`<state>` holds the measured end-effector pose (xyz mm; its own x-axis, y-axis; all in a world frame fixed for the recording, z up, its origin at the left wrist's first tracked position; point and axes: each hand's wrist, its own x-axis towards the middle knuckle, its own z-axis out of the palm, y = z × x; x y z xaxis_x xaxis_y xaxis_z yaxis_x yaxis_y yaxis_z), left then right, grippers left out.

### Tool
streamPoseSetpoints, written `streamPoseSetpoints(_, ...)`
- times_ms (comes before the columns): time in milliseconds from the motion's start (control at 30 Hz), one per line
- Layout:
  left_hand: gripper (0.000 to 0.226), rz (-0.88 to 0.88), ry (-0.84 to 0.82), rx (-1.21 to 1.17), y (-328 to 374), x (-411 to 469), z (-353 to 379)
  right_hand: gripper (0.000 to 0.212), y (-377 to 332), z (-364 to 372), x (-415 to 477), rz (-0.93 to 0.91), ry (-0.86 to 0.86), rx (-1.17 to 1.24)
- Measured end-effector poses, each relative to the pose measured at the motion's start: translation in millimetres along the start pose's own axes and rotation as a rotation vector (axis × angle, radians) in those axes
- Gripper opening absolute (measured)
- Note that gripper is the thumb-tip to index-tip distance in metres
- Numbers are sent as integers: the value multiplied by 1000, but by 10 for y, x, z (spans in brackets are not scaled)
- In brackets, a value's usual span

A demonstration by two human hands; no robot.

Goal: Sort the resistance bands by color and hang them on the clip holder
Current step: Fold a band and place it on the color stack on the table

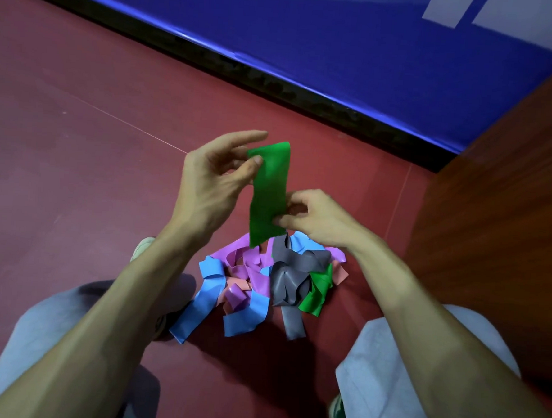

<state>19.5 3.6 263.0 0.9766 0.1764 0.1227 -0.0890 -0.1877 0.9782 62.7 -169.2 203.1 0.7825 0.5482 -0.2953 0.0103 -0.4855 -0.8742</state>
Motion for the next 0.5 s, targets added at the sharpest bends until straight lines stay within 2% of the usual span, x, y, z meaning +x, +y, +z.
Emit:
streamPoseSetpoints(200,26,-96,164,9,6,35,-103,24,-65,18,0,-78,73,-26)
streamPoseSetpoints(333,8,-121,209,-50,33,26,-113,21,-75,36,-16,-87,28,6)
streamPoseSetpoints(500,12,-86,228,-37,48,23,-138,12,-114,21,-55,-77,6,12)
